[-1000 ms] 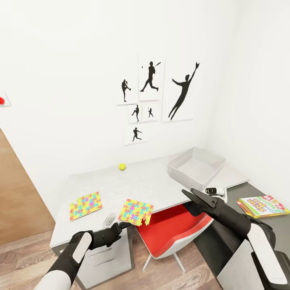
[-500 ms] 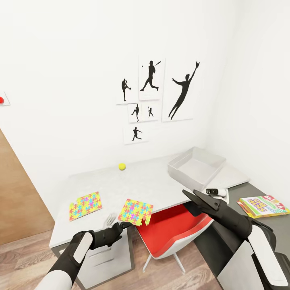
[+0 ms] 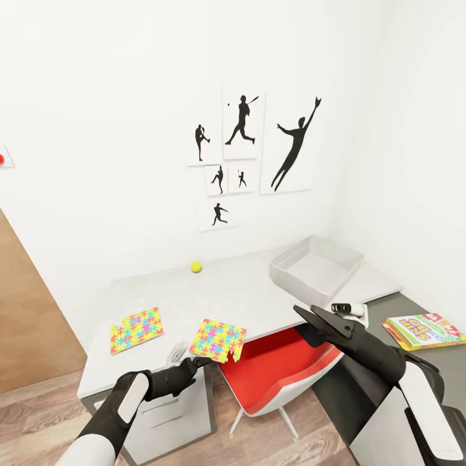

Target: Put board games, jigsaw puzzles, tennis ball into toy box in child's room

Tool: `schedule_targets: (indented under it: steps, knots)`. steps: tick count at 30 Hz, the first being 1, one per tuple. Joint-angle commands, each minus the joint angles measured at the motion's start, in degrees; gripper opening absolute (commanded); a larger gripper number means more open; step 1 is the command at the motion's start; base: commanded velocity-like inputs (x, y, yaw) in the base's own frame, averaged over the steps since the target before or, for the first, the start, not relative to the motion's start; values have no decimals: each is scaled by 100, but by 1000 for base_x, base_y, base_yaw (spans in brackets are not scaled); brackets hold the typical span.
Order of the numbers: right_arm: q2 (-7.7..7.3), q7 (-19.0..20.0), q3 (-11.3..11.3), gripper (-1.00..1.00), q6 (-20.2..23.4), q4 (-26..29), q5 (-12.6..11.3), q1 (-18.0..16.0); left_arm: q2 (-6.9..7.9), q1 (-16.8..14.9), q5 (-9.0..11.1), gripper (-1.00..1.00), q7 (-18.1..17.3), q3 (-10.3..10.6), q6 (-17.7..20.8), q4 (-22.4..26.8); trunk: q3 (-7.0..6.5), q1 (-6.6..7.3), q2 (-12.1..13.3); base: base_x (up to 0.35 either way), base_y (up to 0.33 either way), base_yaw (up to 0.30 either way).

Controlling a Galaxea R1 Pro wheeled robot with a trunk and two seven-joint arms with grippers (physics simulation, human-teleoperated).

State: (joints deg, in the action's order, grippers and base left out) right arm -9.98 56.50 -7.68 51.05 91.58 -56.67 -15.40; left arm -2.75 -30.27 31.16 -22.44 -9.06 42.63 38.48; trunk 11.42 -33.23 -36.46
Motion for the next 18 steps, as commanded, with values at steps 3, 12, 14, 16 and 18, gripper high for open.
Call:
schedule_targets:
  steps: [3, 12, 14, 16, 18]
  knots:
    - [-28, 98, -10, 100, 59, 0, -16, 47, 15, -5, -5, 100, -80, -35, 43, 2, 64, -68, -130, 0, 0, 0]
    - [-56, 1187, -50, 100, 28, 1, -12, 117, 36, -5, -13, 100, -417, -34, 44, 2, 225, -266, -491, 0, 0, 0]
    - [-61, 1469, -99, 100, 20, 0, -12, 148, 37, -5, -13, 100, -444, -34, 44, 2, 261, -310, -571, 0, 0, 0]
    - [-64, 1779, -206, 100, 7, 1, -10, 267, 36, -5, -13, 100, -463, -29, 44, 2, 297, -354, -652, 0, 0, 0]
    - [-64, 1864, -260, 100, 4, 0, -10, 310, 31, -5, -13, 100, -468, -27, 43, 2, 333, -398, -732, 0, 0, 0]
